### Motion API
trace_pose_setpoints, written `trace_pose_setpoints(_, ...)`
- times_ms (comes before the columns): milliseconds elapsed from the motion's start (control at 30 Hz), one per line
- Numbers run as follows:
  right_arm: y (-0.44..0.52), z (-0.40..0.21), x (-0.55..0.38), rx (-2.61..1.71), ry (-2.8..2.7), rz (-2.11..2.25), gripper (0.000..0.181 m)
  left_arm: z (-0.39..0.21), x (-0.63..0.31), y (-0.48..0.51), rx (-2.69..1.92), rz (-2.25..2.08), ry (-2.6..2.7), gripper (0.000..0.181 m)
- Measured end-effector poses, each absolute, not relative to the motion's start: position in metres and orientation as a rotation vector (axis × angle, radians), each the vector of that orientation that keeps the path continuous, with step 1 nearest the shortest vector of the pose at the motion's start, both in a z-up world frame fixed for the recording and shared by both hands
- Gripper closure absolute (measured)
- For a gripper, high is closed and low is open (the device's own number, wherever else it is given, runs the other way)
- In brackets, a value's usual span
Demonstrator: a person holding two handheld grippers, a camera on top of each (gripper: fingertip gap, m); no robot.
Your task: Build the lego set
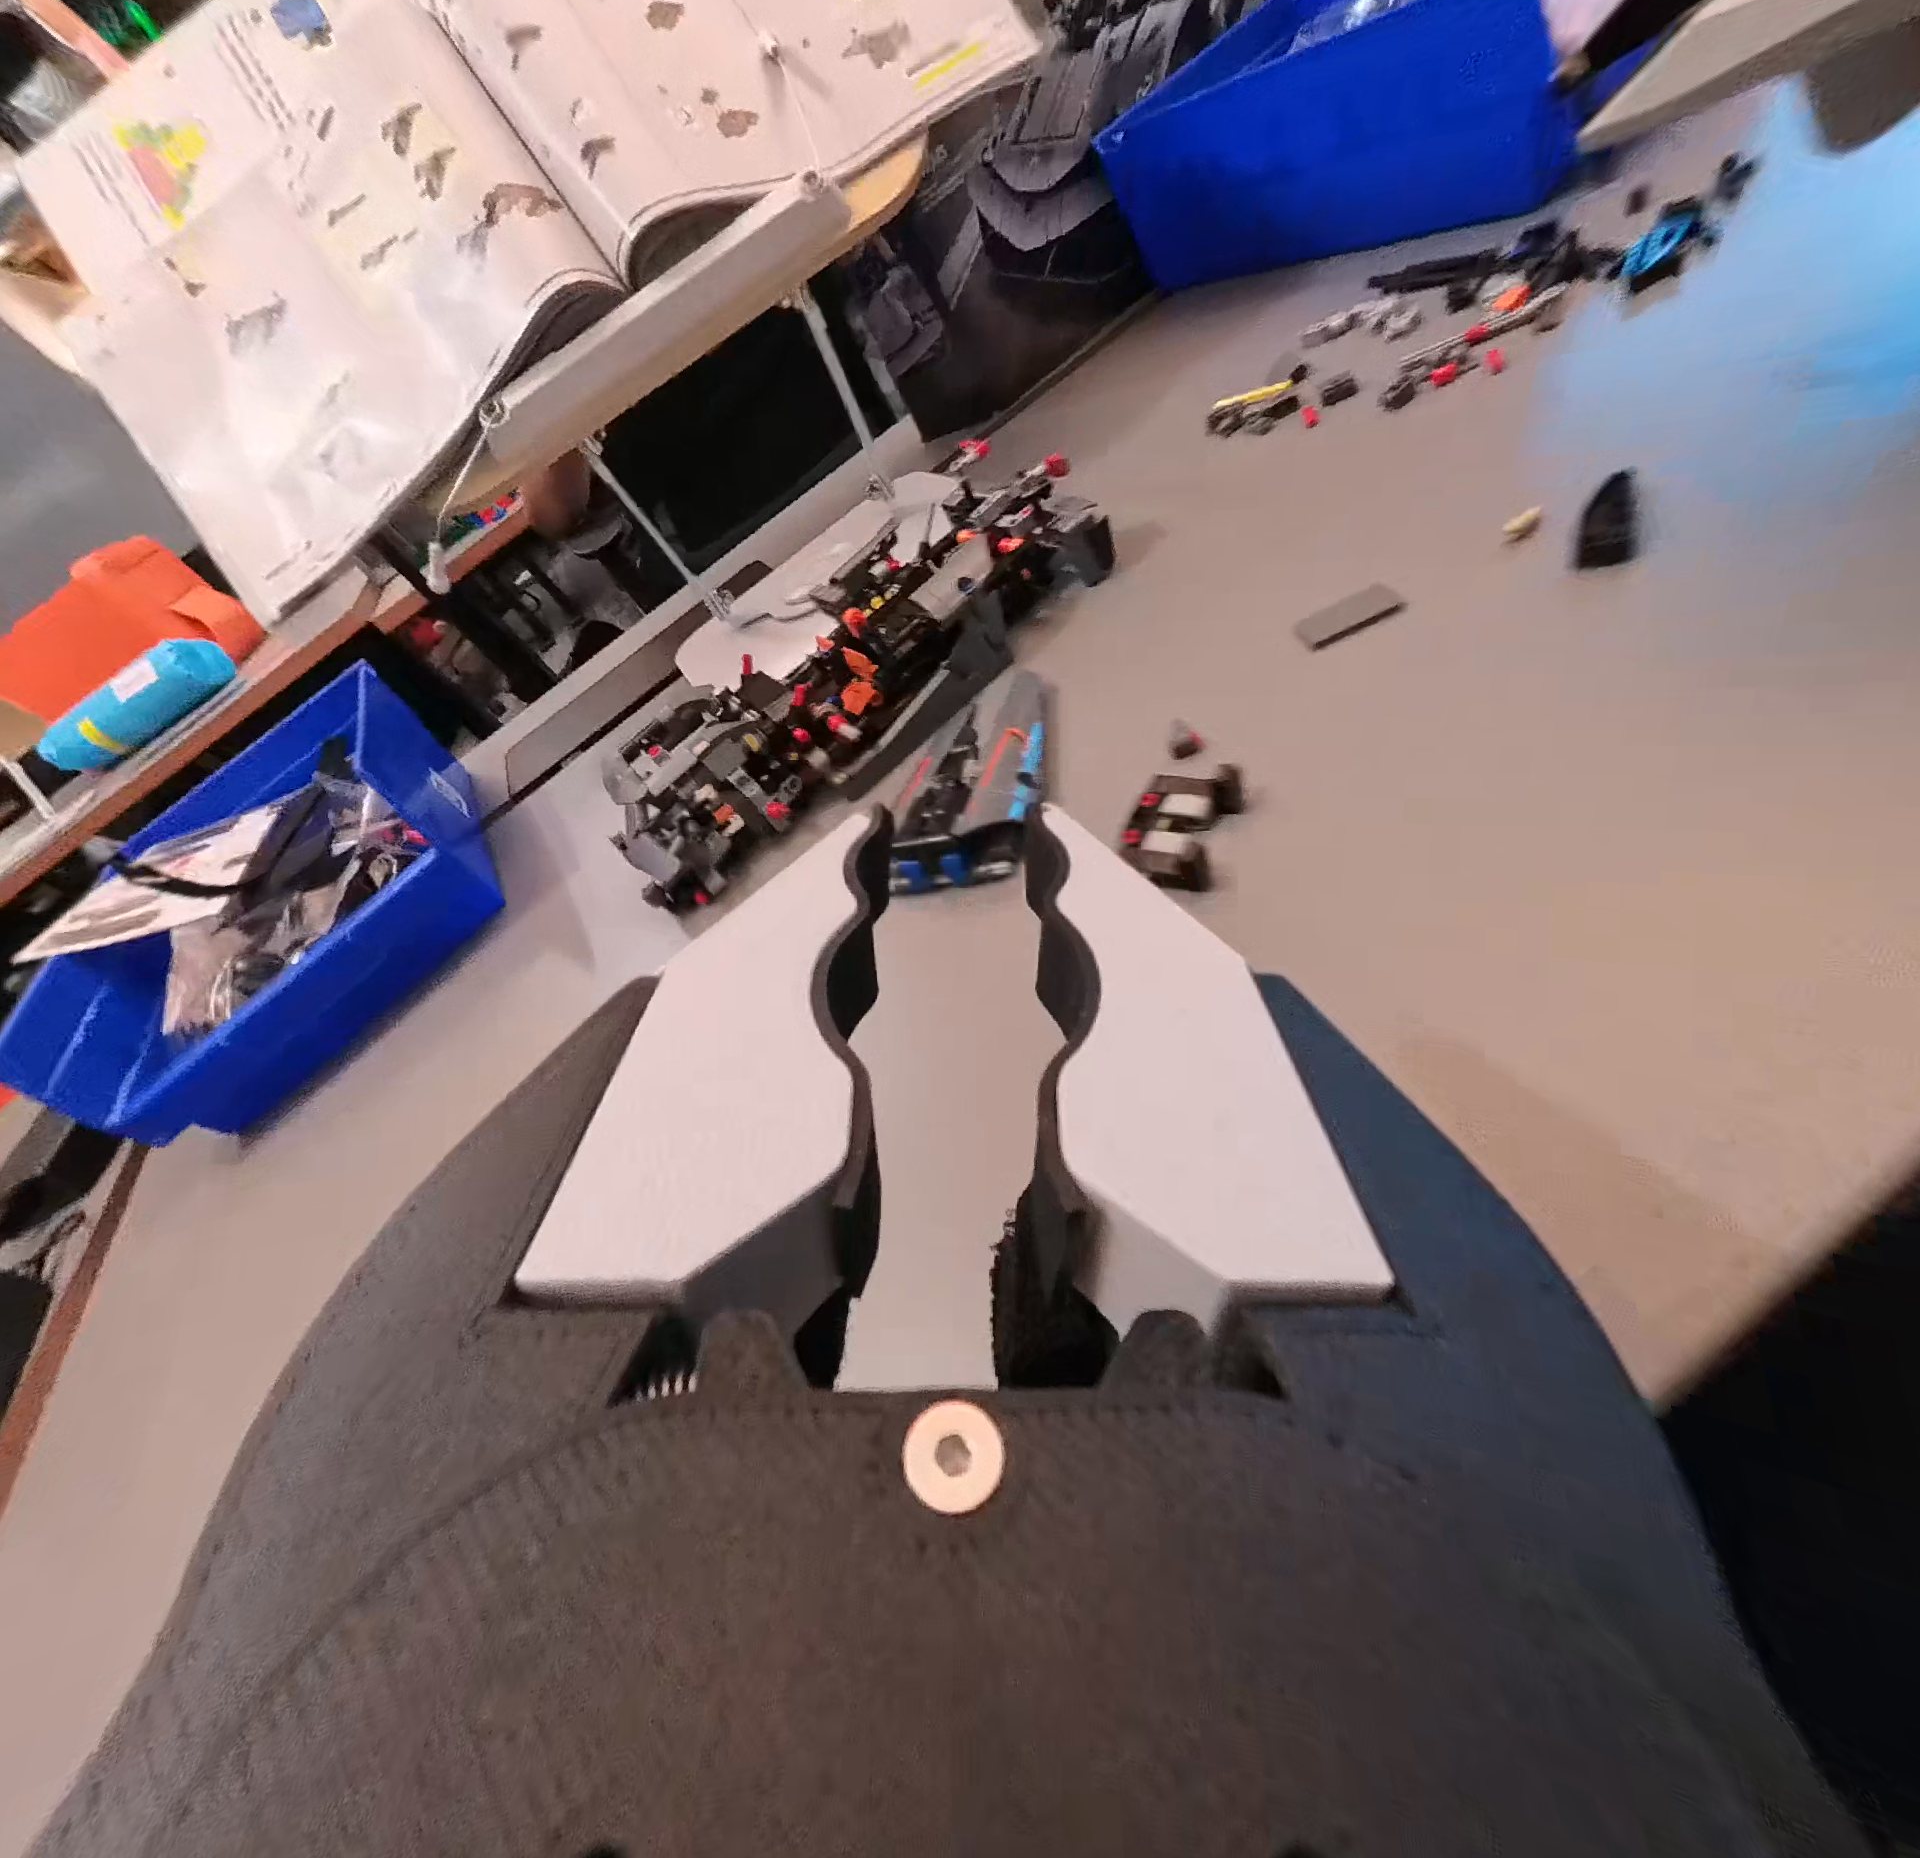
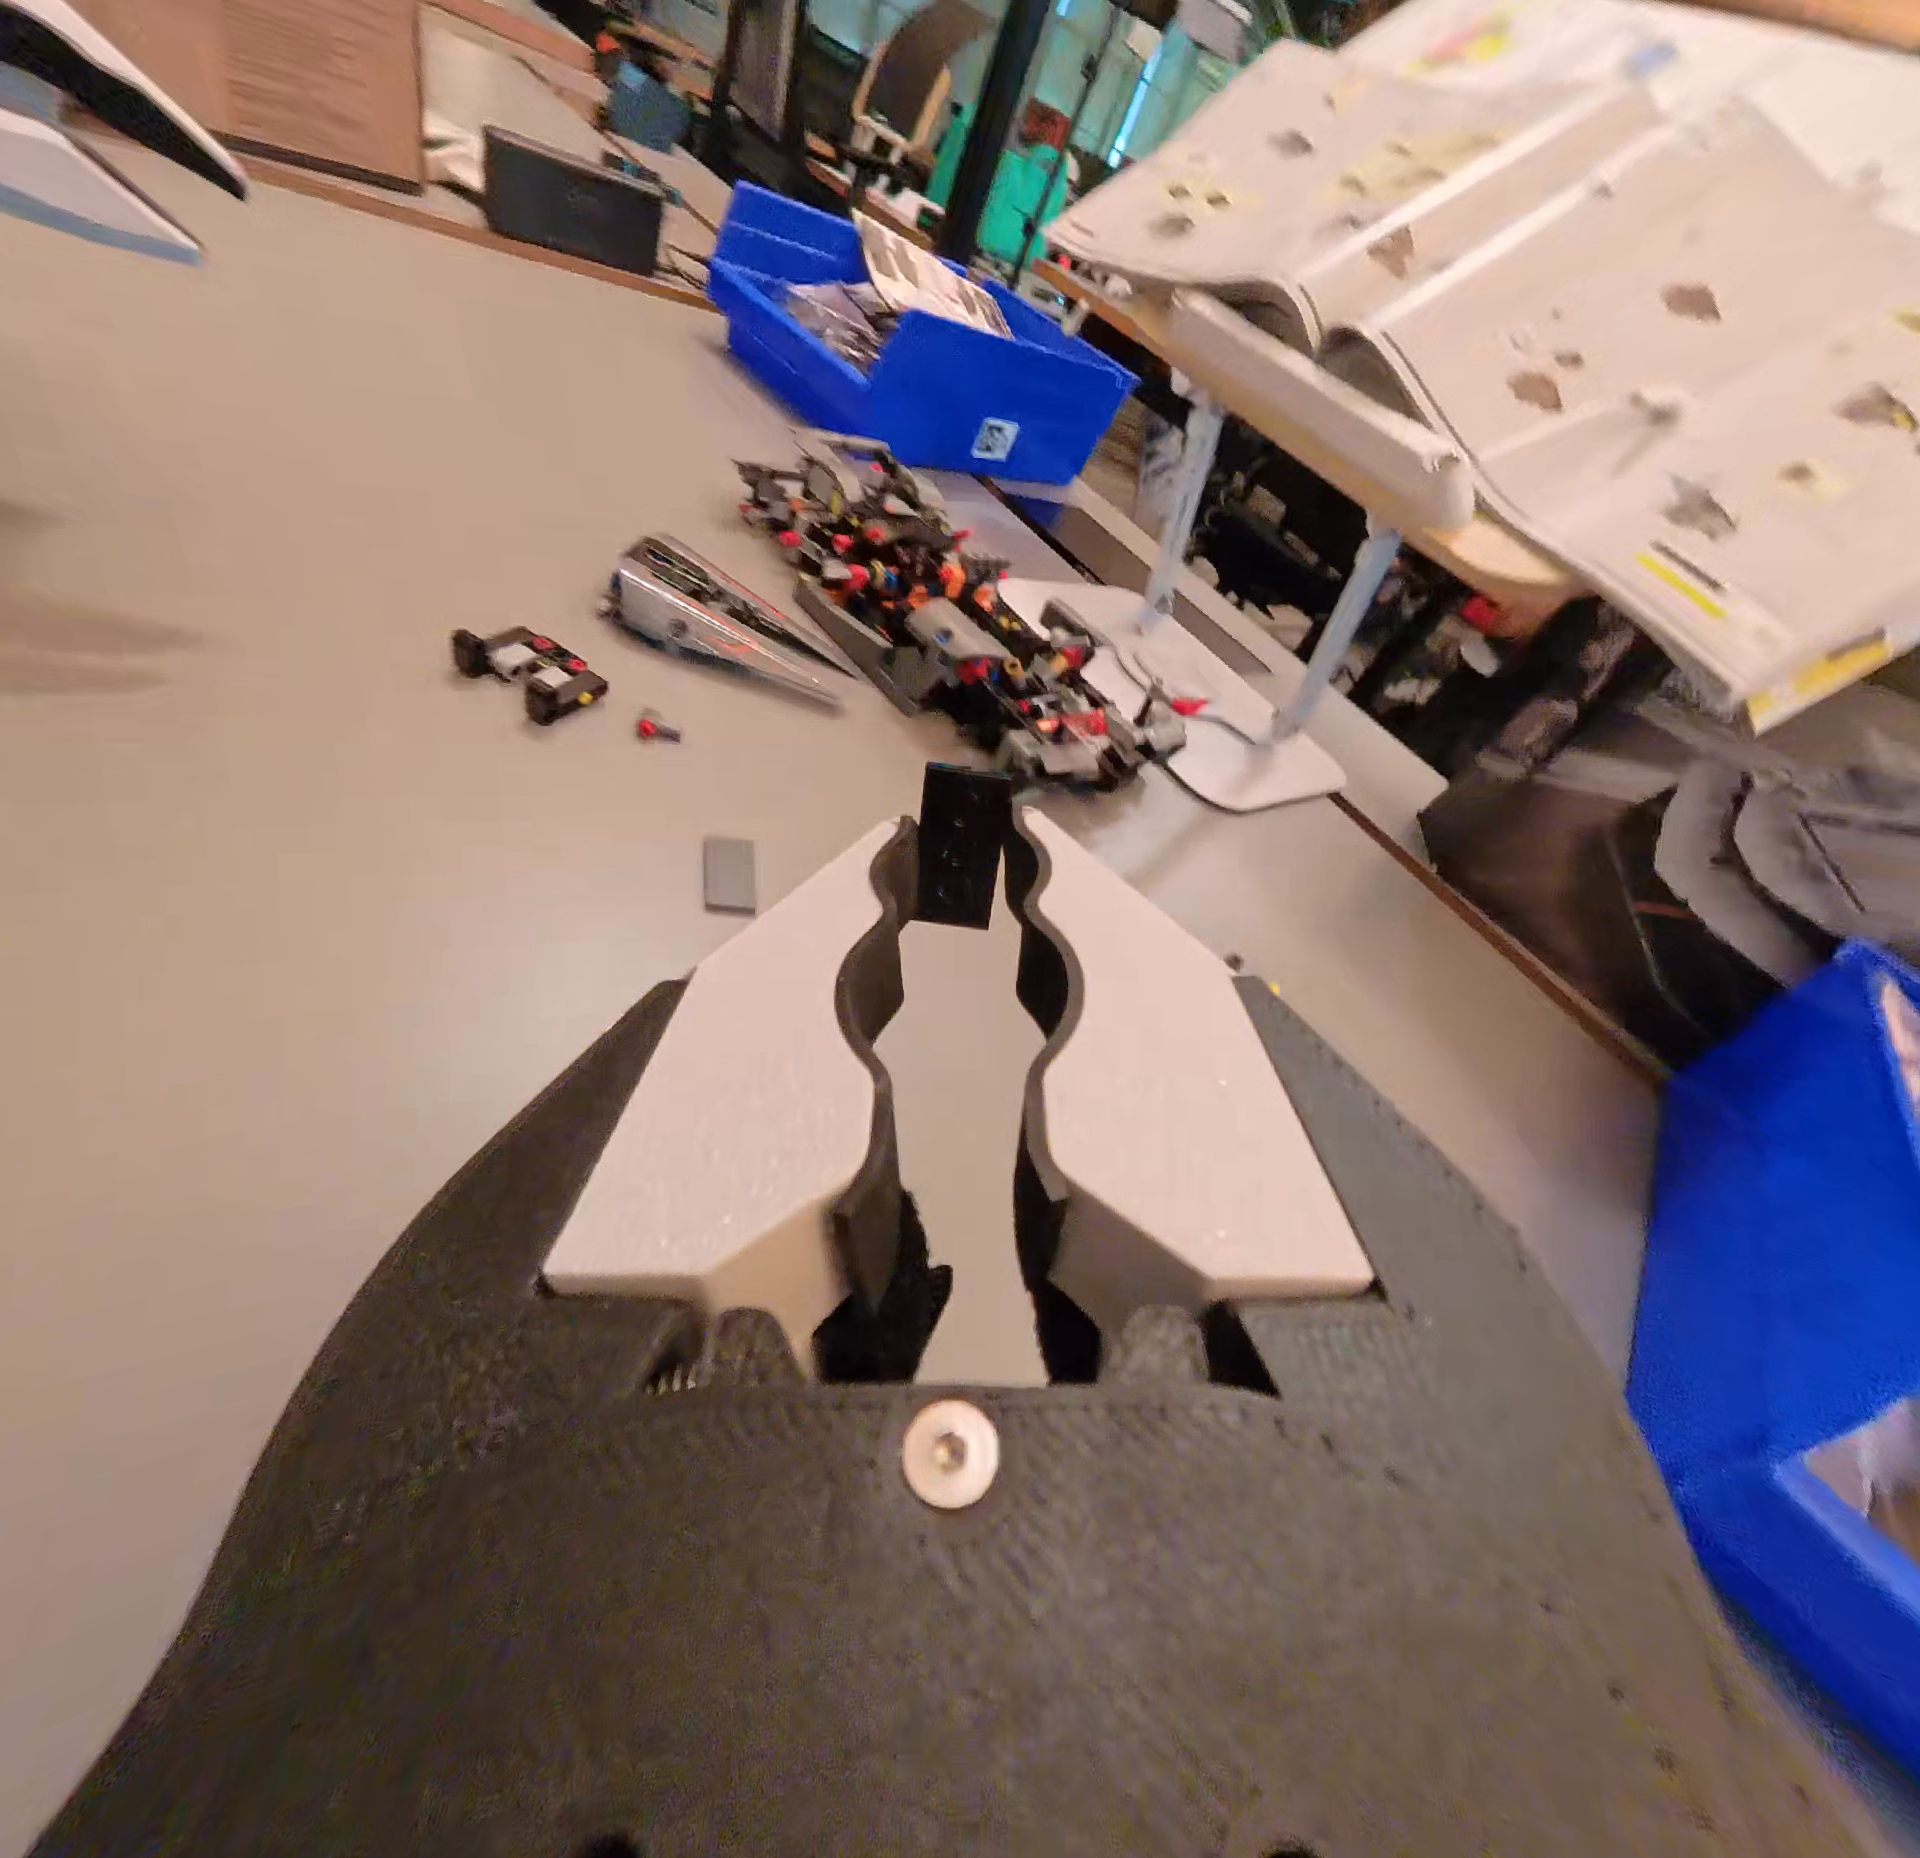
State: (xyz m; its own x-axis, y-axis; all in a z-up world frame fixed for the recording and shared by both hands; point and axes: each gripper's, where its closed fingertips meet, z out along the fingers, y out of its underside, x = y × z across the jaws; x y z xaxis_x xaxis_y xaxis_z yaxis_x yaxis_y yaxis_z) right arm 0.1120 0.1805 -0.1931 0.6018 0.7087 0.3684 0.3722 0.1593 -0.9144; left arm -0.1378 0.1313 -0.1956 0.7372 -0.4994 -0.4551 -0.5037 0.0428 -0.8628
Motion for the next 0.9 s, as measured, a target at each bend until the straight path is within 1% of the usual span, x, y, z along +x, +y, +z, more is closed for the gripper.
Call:
trace_pose_setpoints(167, 0.191, -0.210, 0.123, -1.499, -0.965, 0.164, 0.167, -0.224, -0.161, 0.199, -1.631, 0.129, 0.865, 0.154)
trace_pose_setpoints(267, 0.196, -0.218, 0.126, -1.544, -0.947, 0.173, 0.166, -0.243, -0.166, 0.212, -1.660, 0.217, 0.890, 0.153)
trace_pose_setpoints(333, 0.199, -0.224, 0.130, -1.575, -0.940, 0.164, 0.166, -0.244, -0.167, 0.214, -1.641, 0.274, 0.898, 0.158)
trace_pose_setpoints(400, 0.201, -0.226, 0.132, -1.586, -0.928, 0.158, 0.166, -0.246, -0.171, 0.216, -1.662, 0.308, 0.879, 0.154)
trace_pose_setpoints(433, 0.202, -0.226, 0.133, -1.589, -0.925, 0.150, 0.166, -0.247, -0.171, 0.216, -1.661, 0.325, 0.885, 0.149)
trace_pose_setpoints(533, 0.204, -0.228, 0.135, -1.598, -0.911, 0.140, 0.166, -0.252, -0.170, 0.217, -1.663, 0.372, 0.914, 0.144)
trace_pose_setpoints(633, 0.205, -0.229, 0.134, -1.591, -0.926, 0.100, 0.166, -0.252, -0.175, 0.221, -1.681, 0.387, 0.881, 0.129)
trace_pose_setpoints(767, 0.208, -0.231, 0.136, -1.605, -0.922, 0.080, 0.166, -0.248, -0.178, 0.222, -1.682, 0.387, 0.844, 0.127)
trace_pose_setpoints(900, 0.210, -0.237, 0.135, -1.622, -0.944, 0.058, 0.166, -0.253, -0.177, 0.222, -1.689, 0.410, 0.877, 0.130)
